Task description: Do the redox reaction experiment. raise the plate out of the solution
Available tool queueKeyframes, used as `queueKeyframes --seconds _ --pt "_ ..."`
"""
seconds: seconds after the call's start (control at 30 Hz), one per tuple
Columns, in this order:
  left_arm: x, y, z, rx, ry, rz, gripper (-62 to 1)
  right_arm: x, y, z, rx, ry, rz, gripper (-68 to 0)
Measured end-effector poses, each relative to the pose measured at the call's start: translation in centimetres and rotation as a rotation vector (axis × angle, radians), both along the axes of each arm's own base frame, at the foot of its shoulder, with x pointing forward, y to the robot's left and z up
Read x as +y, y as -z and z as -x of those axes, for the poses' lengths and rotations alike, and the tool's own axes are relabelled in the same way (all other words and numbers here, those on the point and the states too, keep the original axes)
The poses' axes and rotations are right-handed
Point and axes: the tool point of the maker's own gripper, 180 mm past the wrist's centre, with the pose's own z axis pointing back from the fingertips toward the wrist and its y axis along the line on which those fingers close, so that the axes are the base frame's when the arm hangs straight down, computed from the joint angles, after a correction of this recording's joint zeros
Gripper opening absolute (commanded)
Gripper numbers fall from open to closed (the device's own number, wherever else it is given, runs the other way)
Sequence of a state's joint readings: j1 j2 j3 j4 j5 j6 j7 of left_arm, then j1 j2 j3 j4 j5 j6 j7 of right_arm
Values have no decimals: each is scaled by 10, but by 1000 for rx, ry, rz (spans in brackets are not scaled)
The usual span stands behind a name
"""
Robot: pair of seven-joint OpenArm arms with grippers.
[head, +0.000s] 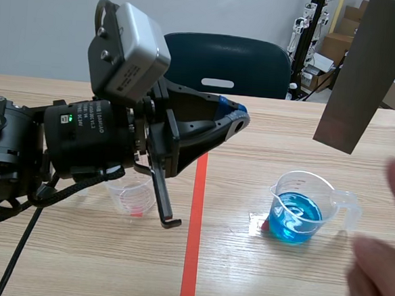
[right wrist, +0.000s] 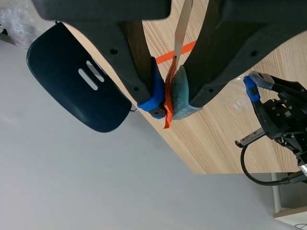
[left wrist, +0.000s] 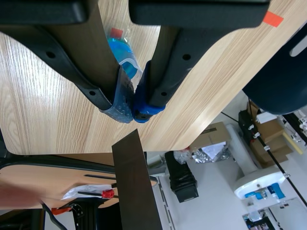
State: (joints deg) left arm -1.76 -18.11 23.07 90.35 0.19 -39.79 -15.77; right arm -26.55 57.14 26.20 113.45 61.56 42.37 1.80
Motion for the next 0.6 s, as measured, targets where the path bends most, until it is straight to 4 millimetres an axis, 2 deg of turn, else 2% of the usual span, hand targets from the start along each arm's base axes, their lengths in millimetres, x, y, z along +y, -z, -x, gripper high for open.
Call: queueKeyframes --seconds 0.6 --pt "0 5 0 -11 0 -30 -575 0 0 0 0 0 0 -673"
